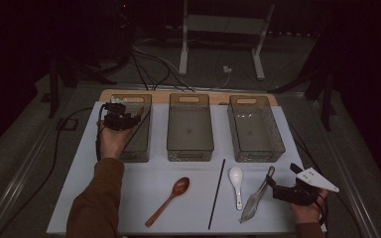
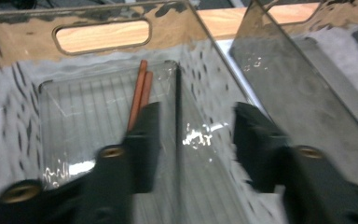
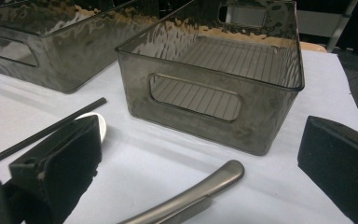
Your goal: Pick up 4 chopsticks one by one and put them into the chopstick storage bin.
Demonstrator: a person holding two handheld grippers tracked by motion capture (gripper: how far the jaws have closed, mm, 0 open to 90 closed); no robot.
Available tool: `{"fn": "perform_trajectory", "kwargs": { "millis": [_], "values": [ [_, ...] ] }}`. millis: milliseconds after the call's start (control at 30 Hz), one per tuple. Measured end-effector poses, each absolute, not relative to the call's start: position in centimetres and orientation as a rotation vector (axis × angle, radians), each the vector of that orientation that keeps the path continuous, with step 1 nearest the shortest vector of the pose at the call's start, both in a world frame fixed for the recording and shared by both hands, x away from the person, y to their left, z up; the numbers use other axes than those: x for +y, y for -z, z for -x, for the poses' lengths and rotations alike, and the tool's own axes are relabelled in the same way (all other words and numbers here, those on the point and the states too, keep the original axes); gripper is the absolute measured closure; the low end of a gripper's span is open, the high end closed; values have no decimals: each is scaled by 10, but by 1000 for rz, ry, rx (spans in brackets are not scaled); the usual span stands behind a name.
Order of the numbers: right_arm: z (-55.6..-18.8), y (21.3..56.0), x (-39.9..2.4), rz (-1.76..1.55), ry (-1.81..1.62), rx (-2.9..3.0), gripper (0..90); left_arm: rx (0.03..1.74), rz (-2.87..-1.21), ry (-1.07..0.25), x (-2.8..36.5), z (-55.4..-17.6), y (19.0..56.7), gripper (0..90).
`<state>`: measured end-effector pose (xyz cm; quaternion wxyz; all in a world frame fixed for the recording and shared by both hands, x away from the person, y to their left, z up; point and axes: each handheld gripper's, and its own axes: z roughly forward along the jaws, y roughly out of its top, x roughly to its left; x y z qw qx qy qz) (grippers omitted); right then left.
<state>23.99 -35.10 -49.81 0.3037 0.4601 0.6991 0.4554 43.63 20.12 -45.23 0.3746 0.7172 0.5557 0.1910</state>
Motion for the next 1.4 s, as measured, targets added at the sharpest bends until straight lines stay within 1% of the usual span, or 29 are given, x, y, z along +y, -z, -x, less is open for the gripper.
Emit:
{"fn": "perform_trajectory", "kwargs": {
  "millis": [67, 100, 167, 200, 267, 333, 467, 633, 733, 900, 1100, 1400],
  "values": [
    [-240, 498, -351, -1218, -1206, 1852, 0, 1415, -1803, -499, 203, -433, 449, 444],
    [-240, 498, -351, -1216, -1204, 1854, 0, 1415, -1794, -501, 204, -432, 447, 410],
    [-240, 498, -350, -1217, -1203, 1854, 0, 1394, -1783, -483, 204, -429, 444, 400],
    [-240, 498, -350, -1217, -1203, 1854, 0, 1390, -1790, -486, 203, -427, 443, 381],
    [-240, 498, -351, -1218, -1203, 1854, 0, 1385, -1805, -486, 199, -424, 441, 269],
    [-240, 498, -351, -1218, -1202, 1854, 0, 1383, -1821, -501, 195, -421, 439, 184],
    [-240, 498, -351, -1219, -1205, 1850, 0, 1363, -1820, -495, 187, -414, 434, 133],
    [-240, 498, -351, -1219, -1204, 1850, 0, 1323, -1834, -481, 172, -404, 426, 93],
    [-240, 498, -351, -1219, -1203, 1851, 0, 1305, -1837, -455, 162, -400, 423, 39],
    [-240, 498, -351, -1220, -1205, 1849, 0, 1265, -1850, -440, 145, -391, 416, 18],
    [-239, 498, -351, -1220, -1206, 1848, 0, 1221, -1863, -455, 131, -379, 410, 17],
    [-240, 498, -351, -1218, -1202, 1851, 0, 1170, -1881, -444, 115, -357, 410, 18]
  ]
}}
